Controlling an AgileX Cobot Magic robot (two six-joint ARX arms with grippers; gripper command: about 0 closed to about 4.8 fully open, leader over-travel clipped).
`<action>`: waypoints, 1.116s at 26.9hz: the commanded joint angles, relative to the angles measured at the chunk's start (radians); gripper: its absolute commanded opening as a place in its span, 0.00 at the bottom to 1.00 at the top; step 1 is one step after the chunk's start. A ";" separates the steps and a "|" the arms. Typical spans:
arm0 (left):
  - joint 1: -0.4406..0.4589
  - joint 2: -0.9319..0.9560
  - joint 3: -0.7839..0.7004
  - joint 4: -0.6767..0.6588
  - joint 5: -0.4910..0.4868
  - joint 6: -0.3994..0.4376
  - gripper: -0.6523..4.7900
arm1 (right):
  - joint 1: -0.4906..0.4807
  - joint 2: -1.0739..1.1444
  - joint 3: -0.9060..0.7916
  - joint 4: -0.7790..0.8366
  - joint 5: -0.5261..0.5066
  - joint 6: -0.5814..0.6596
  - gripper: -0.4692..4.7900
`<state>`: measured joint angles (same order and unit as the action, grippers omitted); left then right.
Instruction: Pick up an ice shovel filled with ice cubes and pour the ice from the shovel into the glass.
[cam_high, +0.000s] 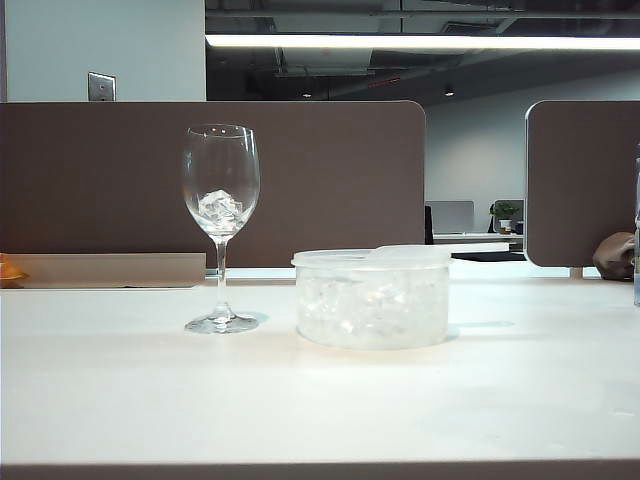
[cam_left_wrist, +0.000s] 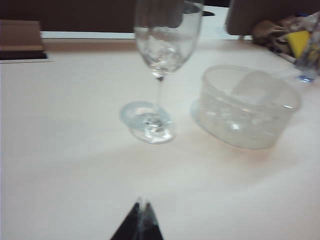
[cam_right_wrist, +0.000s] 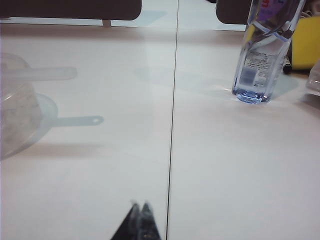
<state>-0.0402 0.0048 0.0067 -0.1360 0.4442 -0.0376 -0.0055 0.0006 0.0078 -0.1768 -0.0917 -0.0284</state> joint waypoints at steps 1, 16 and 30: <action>0.002 0.001 0.001 0.003 -0.189 0.003 0.11 | 0.001 0.001 -0.007 0.008 0.004 -0.005 0.09; 0.001 0.001 0.001 0.002 -0.287 0.003 0.11 | 0.001 0.002 -0.007 0.008 0.004 -0.005 0.09; 0.001 0.001 0.001 0.003 -0.287 0.003 0.11 | 0.001 0.002 -0.007 0.008 0.004 -0.005 0.09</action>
<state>-0.0402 0.0048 0.0067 -0.1390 0.1543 -0.0376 -0.0055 0.0010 0.0078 -0.1772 -0.0910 -0.0284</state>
